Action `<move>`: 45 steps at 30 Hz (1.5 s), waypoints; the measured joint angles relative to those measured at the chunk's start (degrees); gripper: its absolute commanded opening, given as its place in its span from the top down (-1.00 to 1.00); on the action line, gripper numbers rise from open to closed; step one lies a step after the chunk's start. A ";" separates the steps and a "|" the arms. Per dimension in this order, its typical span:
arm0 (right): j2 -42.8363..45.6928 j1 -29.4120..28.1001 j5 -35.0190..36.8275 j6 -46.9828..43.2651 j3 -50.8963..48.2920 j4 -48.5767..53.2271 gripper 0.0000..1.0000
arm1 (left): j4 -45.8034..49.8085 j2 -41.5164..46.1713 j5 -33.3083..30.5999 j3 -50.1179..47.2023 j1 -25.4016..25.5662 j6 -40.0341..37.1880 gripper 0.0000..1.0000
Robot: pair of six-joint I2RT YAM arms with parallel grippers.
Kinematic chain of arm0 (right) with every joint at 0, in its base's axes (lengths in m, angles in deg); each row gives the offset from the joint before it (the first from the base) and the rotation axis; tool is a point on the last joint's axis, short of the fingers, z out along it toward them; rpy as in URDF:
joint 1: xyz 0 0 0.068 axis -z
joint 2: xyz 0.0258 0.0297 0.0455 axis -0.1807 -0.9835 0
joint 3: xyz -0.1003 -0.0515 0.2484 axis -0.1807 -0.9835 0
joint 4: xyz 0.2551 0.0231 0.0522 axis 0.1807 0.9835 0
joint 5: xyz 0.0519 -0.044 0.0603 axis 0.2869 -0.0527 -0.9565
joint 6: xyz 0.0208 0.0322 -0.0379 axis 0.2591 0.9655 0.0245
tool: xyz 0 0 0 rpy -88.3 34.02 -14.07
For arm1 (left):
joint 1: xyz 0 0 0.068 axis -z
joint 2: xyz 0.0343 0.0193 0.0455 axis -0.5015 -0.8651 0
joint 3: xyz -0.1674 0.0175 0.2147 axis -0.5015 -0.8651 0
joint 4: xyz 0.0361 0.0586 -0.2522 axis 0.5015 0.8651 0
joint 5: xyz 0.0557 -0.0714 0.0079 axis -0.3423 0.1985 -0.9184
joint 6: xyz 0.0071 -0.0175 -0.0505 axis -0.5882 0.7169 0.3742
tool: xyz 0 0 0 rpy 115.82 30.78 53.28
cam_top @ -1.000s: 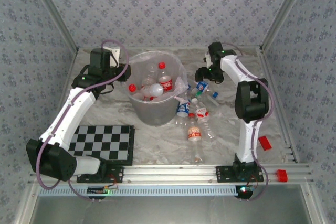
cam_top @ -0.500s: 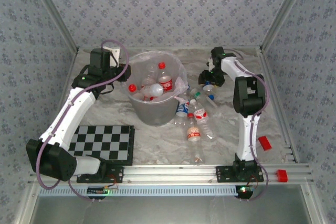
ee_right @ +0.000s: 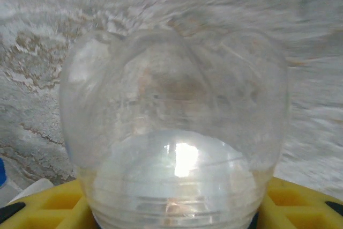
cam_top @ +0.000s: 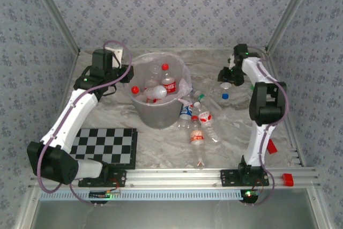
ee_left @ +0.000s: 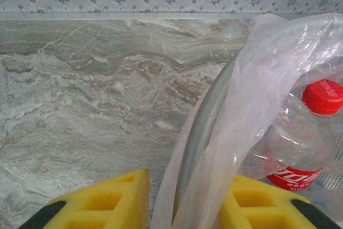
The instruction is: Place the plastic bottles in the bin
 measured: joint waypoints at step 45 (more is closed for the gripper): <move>11.13 -43.25 -9.27 1.79 14.36 3.76 -0.29 | 0.00 0.02 -0.87 0.02 0.13 -0.04 0.32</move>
